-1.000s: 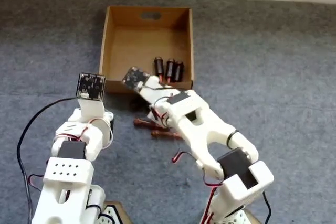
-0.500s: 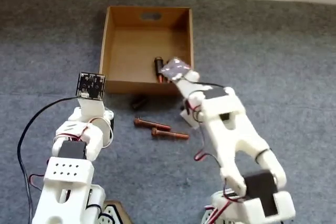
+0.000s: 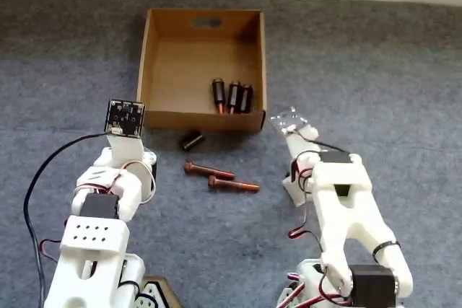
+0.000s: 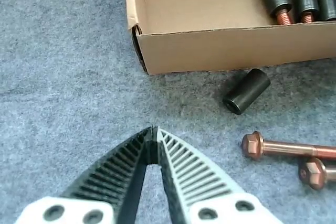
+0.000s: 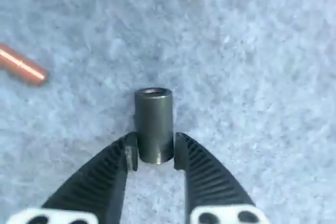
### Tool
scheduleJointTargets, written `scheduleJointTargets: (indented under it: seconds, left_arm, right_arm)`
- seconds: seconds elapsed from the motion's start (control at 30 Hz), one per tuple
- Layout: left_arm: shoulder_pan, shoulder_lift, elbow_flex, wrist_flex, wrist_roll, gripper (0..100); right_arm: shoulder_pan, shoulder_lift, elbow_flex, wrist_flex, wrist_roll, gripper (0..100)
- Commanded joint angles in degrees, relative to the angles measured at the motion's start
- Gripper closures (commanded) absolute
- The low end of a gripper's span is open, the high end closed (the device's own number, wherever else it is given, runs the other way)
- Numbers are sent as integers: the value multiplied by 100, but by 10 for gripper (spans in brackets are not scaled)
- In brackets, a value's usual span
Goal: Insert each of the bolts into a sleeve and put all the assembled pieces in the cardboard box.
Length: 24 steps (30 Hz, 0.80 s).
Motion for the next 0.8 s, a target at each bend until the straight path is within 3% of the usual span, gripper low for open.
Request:
scheduleJointTargets:
  seconds: [0.0, 0.23, 0.5, 0.63, 0.77]
  left_arm:
    - [-40, -119, -22, -97, 44, 990]
    - [-57, -119, -22, -97, 44, 990]
    - [-57, -119, -22, -97, 44, 989]
    - [-57, -119, -22, -97, 44, 989]
    - [-57, -119, -22, -97, 44, 989]
  right_arm:
    - [84, 207, -251, -13, -18, 869]
    - [84, 1244, -1174, -40, 62, 869]
    - [84, 2237, -1701, -31, 949, 872]
    - [92, 2237, -1710, -13, 958, 991]
    - [171, 1807, -1675, 13, 809, 994]
